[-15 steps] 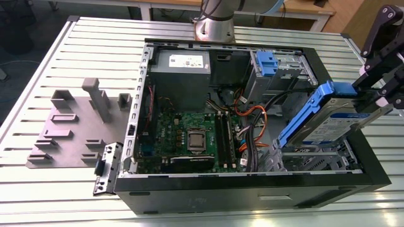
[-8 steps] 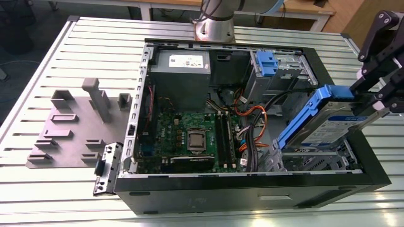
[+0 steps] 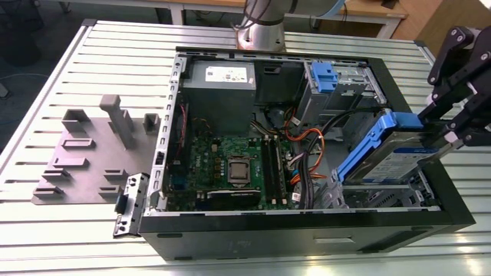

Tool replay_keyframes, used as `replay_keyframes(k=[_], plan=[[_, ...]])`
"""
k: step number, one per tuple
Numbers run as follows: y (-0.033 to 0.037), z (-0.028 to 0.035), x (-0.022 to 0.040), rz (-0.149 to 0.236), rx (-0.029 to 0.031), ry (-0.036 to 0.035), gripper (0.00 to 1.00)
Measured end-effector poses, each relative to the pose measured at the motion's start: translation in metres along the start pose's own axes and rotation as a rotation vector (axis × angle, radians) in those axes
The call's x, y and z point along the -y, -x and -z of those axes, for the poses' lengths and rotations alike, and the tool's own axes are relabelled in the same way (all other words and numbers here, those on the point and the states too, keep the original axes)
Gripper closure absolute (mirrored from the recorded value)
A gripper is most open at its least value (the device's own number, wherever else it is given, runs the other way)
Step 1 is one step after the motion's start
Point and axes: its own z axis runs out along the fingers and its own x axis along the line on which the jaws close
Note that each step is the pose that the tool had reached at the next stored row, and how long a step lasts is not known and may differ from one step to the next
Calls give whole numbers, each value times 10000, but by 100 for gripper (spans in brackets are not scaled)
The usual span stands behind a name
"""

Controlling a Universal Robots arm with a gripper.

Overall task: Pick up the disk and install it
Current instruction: 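Insert the disk into the insertion slot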

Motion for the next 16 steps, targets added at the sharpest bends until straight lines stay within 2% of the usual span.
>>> replay_keyframes(k=[16], plan=[[-63, -287, 9, 0, 1, 0, 65]])
